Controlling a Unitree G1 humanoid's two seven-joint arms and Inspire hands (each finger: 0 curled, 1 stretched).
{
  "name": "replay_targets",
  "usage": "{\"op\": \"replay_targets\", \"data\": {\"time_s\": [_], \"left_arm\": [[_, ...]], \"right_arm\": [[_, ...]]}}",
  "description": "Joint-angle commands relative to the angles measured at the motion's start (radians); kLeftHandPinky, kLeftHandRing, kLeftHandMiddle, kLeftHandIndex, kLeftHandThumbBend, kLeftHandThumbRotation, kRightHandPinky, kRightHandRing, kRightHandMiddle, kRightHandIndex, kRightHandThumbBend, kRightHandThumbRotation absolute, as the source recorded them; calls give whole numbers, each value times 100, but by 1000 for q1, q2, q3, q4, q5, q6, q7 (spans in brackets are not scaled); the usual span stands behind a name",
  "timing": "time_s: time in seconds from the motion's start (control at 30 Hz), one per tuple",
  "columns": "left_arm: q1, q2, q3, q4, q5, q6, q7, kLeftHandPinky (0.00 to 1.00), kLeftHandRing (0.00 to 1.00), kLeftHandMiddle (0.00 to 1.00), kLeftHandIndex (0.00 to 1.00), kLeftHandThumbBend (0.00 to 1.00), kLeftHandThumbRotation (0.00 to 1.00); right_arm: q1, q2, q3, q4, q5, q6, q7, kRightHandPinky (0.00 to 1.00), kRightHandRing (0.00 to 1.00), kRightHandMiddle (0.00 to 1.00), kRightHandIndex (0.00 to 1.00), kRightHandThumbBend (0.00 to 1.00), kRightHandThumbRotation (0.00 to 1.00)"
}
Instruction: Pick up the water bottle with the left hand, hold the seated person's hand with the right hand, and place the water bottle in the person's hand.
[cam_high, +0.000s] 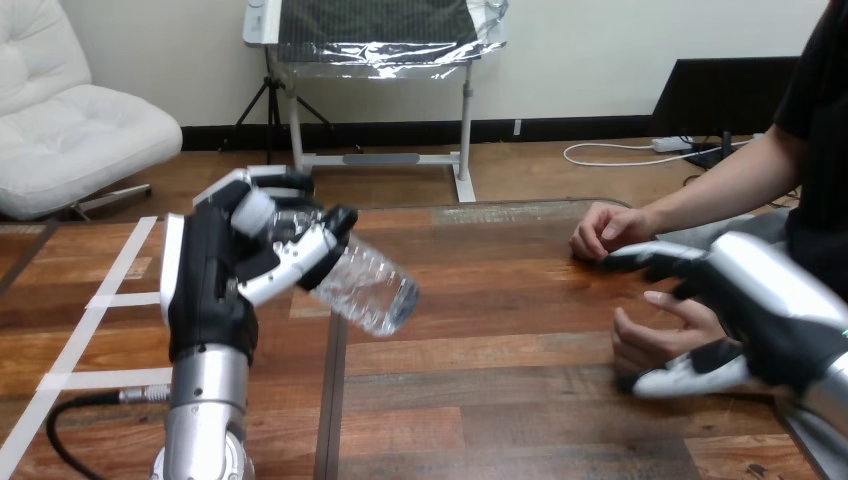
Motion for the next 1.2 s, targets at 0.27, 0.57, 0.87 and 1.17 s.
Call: {"op": "replay_targets", "data": {"time_s": [0.27, 0.57, 0.87, 1.17], "left_arm": [[-50, -14, 14, -73, -15, -16, -30, 36, 41, 45, 50, 60, 0], [-53, -16, 24, -71, -18, -11, -38, 36, 41, 45, 50, 60, 0], [-56, -14, 29, -67, -15, -15, -44, 36, 41, 45, 50, 60, 0], [-58, -18, 34, -68, -15, -8, -49, 37, 41, 45, 51, 60, 0]], "right_arm": [[-122, -96, -22, -6, -60, 60, 24, 79, 89, 91, 87, 85, 0], [-157, -150, 14, 33, -159, 110, 54, 79, 91, 92, 87, 87, 6], [-202, -181, 46, 67, -215, 142, 114, 83, 94, 94, 89, 86, 7], [-255, -203, 87, 123, -248, 147, 160, 83, 93, 93, 88, 86, 4]]}}
